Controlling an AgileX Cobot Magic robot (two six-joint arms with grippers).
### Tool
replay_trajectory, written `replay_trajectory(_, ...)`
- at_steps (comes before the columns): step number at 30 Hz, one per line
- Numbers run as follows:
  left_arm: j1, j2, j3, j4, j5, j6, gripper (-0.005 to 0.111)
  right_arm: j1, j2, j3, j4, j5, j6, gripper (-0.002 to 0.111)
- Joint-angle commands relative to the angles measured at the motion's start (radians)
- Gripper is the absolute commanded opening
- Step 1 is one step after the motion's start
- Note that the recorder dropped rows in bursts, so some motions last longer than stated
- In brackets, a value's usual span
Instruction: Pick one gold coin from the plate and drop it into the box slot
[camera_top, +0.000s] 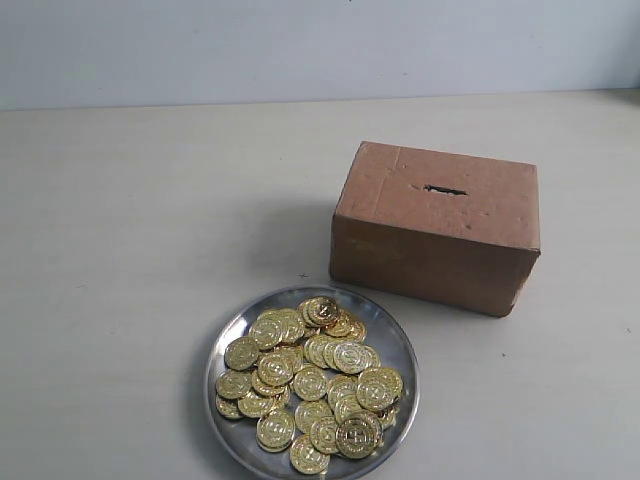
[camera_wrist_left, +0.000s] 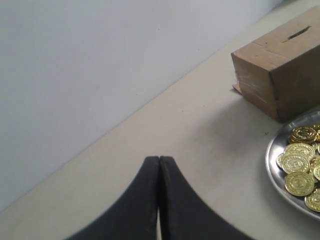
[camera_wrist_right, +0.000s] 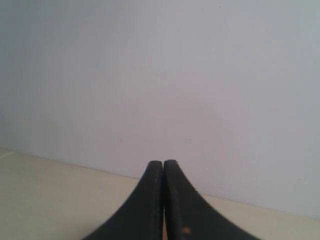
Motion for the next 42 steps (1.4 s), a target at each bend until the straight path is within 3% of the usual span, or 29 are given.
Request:
replay_trajectory(1, 0.003, -0.097, 0.033, -0.023, -0.024, -0.011, 0.000, -0.006, -0.014, 0.029, 0.077, -0.083, 0.000, 0.000)
replay_trajectory(7, 0.003, -0.169, 0.047, -0.008, -0.029, -0.011, 0.000, -0.006, -0.019, 0.117, 0.122, -0.157, 0.000, 0.000)
replay_trajectory(18, 0.003, -0.169, 0.076, 0.532, -0.054, -0.011, 0.000, -0.006, -0.019, 0.223, 0.193, -0.183, 0.000, 0.000)
replay_trajectory(36, 0.003, -0.169, 0.111, 0.534, -0.014, -0.011, 0.000, -0.006, -0.019, 0.240, 0.191, -0.179, -0.002, 0.000)
replay_trajectory(39, 0.057, -0.169, 0.111, 0.530, -0.007, -0.011, 0.000, -0.047, -0.063, 0.240, 0.191, -0.174, -0.002, 0.000)
replay_trajectory(42, 0.131, -0.169, 0.111, 0.530, -0.005, -0.011, 0.000, -0.157, -0.103, 0.240, 0.191, -0.180, -0.002, 0.000)
